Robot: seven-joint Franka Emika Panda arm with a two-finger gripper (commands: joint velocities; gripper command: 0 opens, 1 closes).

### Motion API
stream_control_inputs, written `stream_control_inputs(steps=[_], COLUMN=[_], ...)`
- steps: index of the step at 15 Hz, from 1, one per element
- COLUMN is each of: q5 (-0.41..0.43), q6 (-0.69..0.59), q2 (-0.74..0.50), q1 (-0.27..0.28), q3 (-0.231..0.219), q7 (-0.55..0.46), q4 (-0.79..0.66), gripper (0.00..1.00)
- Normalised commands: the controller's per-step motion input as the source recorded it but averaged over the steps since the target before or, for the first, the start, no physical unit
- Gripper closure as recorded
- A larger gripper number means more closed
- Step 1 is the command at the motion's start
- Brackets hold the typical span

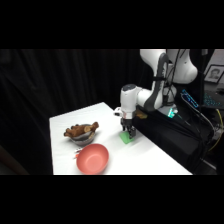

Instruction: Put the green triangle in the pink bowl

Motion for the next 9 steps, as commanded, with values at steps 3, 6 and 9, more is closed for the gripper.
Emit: stream_control_inputs(steps=[3,6,9], q5=[0.067,0.081,0.095], q6=[0.2,0.24,0.24], q2=[0.14,0.14,0.11], q1=[0.022,-0.006,-0.038], q3=[0.035,0.052,0.071], q7=[0.01,-0.02,-0.04], q4=[0.06,0.06,0.03], gripper=[0.0,0.26,0.41])
